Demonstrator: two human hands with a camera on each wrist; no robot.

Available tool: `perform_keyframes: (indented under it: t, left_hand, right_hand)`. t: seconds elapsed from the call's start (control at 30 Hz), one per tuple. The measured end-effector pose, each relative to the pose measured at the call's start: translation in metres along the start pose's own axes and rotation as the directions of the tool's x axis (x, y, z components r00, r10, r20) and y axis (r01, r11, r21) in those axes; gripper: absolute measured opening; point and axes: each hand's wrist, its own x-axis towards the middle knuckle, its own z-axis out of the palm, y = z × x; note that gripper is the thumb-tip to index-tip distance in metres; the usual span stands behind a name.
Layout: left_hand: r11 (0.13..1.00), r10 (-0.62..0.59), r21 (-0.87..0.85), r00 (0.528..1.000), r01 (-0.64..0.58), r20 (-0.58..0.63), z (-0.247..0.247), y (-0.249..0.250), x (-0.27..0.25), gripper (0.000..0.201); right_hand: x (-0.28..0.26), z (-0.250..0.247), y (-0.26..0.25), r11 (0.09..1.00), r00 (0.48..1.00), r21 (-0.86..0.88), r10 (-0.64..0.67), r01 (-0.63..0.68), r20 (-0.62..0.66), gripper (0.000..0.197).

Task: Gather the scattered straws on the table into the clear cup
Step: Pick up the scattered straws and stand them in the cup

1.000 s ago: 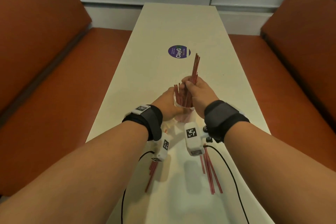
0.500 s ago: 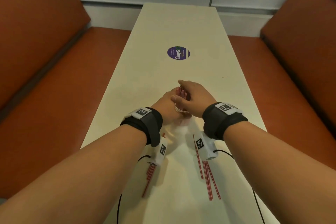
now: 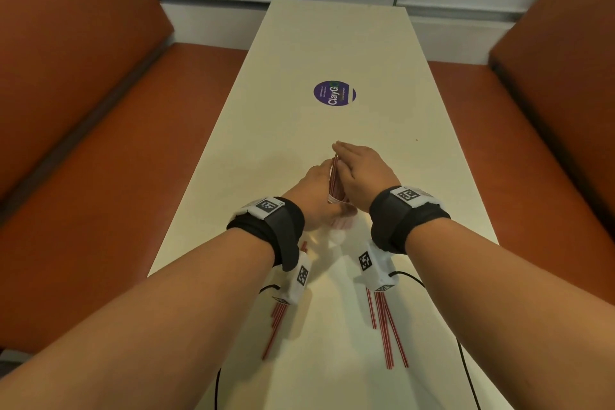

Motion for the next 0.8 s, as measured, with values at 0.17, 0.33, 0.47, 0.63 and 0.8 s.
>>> perform_keyframes:
  t: [0.17, 0.33, 0.47, 0.63, 0.8]
  left_hand:
    - [0.997, -0.068, 0.026, 0.998, 0.068, 0.008, -0.005, -0.002, -0.006, 0.122]
    - [0.926, -0.25, 0.258, 0.96, 0.276, -0.127, -0.01, -0.032, -0.051, 0.061]
    - [0.831, -0.348, 0.458, 0.938, 0.314, -0.012, 0.017, -0.041, -0.091, 0.036]
    - [0.803, -0.343, 0.501, 0.938, 0.322, -0.054, 0.044, -0.035, -0.106, 0.024]
    - [0.764, -0.327, 0.562, 0.941, 0.317, -0.087, 0.051, -0.034, -0.107, 0.021]
  right_hand:
    - [-0.012, -0.016, -0.001, 0.991, 0.983, 0.129, 0.046, -0.023, -0.175, 0.044]
    - [-0.083, -0.012, 0.019, 0.909, 0.891, 0.299, 0.372, -0.292, -0.26, 0.035]
    - [-0.136, 0.01, 0.021, 0.855, 0.814, -0.104, 0.516, -0.509, 0.267, 0.049]
    - [-0.162, 0.02, -0.001, 0.857, 0.774, -0.195, 0.515, -0.477, 0.369, 0.045]
    - [-0.158, 0.026, -0.015, 0.849, 0.784, -0.234, 0.528, -0.474, 0.327, 0.017]
